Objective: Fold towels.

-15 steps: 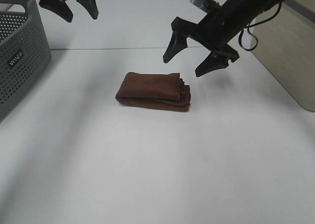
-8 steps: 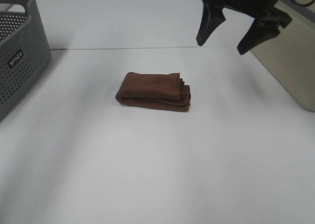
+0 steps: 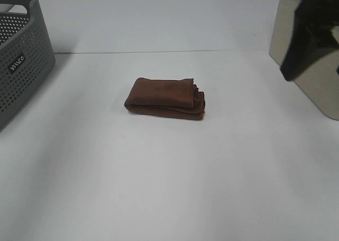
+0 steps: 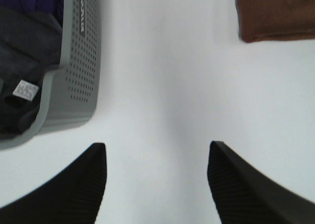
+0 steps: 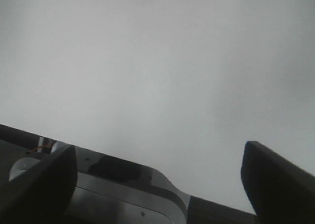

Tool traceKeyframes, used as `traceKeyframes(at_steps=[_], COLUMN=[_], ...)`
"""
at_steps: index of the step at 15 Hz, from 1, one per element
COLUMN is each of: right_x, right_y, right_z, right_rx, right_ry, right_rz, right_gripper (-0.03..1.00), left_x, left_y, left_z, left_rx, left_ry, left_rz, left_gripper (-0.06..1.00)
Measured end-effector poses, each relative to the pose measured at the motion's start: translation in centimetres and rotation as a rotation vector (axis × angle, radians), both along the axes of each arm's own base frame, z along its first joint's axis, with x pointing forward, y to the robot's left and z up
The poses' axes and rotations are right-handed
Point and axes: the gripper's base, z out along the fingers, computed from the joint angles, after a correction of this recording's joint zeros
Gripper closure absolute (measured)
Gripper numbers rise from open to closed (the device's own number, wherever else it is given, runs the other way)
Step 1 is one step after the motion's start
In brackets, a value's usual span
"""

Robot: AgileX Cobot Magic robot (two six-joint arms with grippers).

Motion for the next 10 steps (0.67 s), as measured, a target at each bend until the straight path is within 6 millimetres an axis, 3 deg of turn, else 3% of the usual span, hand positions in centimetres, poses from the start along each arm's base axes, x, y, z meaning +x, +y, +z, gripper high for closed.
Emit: traceKeyframes(at_steps=[2, 6, 10], right_x=[-4.1, -13.0, -19.2], right_y=[-1.5, -4.1, -5.8], right_z=[-0.2, -1.9, -3.6], right_rx=[-0.032, -0.016, 0.017], right_ry=[-0.031, -0.172, -0.382], right_rz=[0.002, 0.004, 0.051], right_gripper=[0.12, 0.12, 0.12], left_x=[-5.0, -15.9, -23.0], left_y=[1.4, 4.4, 6.0], left_z=[-0.1, -3.2, -7.0], left_rx=[-0.005, -0.040, -0.093], left_ry=[-0.027, -0.124, -0.279], left_rz=[0.000, -0.001, -0.071], left_gripper=[0.36, 0.36, 0.36])
